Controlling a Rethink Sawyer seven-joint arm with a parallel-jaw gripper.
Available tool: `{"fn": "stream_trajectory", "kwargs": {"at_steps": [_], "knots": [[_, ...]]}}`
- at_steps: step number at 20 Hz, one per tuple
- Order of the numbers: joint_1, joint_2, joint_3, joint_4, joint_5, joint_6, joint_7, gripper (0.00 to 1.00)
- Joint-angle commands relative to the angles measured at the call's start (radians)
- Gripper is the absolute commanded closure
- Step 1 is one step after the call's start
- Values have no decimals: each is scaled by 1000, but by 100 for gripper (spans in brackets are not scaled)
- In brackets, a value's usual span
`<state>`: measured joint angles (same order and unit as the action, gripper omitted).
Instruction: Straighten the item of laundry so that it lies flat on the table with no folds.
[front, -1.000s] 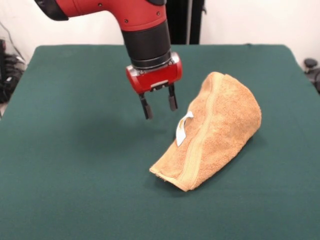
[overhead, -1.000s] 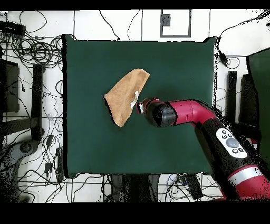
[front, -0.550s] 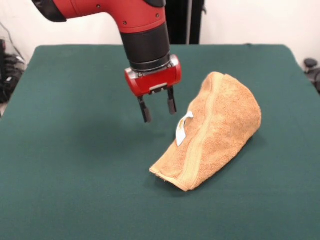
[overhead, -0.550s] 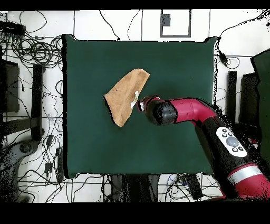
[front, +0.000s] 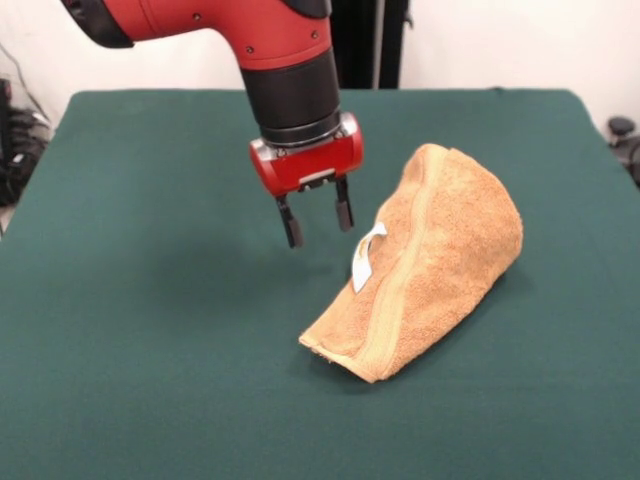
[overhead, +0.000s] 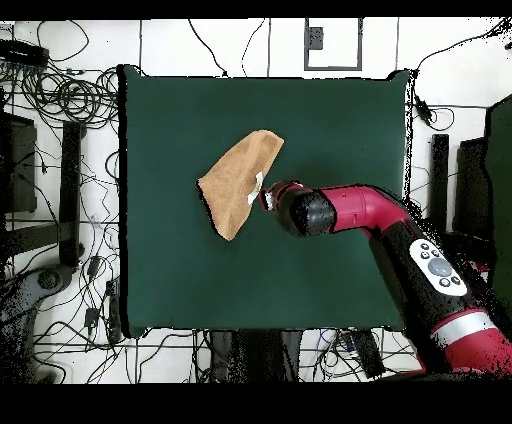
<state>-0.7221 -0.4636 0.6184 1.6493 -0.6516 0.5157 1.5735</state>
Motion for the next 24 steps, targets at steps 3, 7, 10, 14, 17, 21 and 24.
{"fn": "stream_trajectory", "kwargs": {"at_steps": [3, 7, 10, 14, 17, 21, 24], "knots": [[52, 41, 48, -47, -58, 49, -157, 0], [51, 39, 47, -47, -57, 52, -156, 0], [52, 35, 48, -47, -52, 57, -154, 0], [57, 35, 45, -50, -50, 62, -149, 0], [56, 37, 42, -49, -52, 59, -148, 0], [48, 39, 46, -46, -56, 49, -153, 0], [45, 42, 48, -46, -55, 54, -160, 0]]}}
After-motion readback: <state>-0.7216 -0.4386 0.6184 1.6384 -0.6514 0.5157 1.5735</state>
